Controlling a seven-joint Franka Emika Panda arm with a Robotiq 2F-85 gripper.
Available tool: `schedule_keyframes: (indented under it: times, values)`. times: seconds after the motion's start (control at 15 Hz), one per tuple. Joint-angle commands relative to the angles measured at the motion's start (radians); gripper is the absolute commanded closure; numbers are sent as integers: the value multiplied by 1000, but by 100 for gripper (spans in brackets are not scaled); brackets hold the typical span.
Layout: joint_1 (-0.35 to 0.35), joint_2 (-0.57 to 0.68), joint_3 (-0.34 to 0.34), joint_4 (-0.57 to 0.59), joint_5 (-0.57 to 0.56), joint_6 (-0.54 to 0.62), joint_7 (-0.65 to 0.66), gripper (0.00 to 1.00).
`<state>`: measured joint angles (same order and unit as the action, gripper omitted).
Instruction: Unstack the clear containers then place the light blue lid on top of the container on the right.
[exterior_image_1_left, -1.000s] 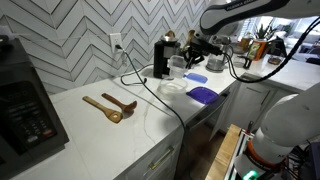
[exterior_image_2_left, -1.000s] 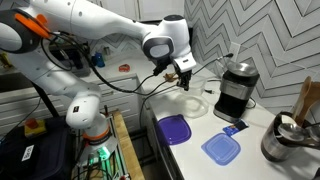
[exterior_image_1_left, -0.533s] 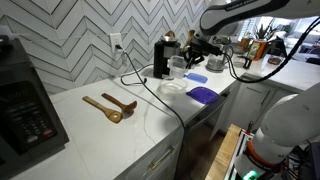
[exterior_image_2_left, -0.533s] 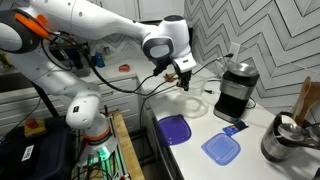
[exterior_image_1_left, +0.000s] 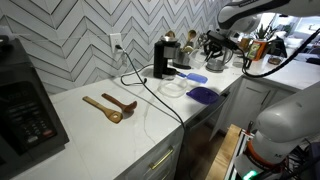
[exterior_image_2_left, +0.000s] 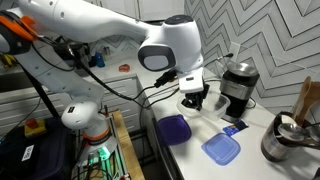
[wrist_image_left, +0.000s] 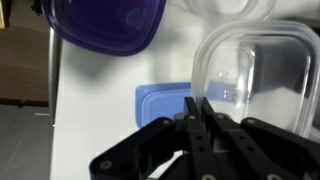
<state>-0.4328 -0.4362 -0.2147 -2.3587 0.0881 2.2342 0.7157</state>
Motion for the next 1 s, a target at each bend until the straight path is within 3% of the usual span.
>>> schedule_keyframes:
  times: [0.0,0.4,0.67,0.93]
  values:
    - [-87,26,-98,45,-5,-56,12,98]
    - [-178,109,-224,87,20,-62,-33,98]
    - [-173,225,-302,150,126,-51,-124,98]
    - [-163,337,-313,210,205,-78,-179,98]
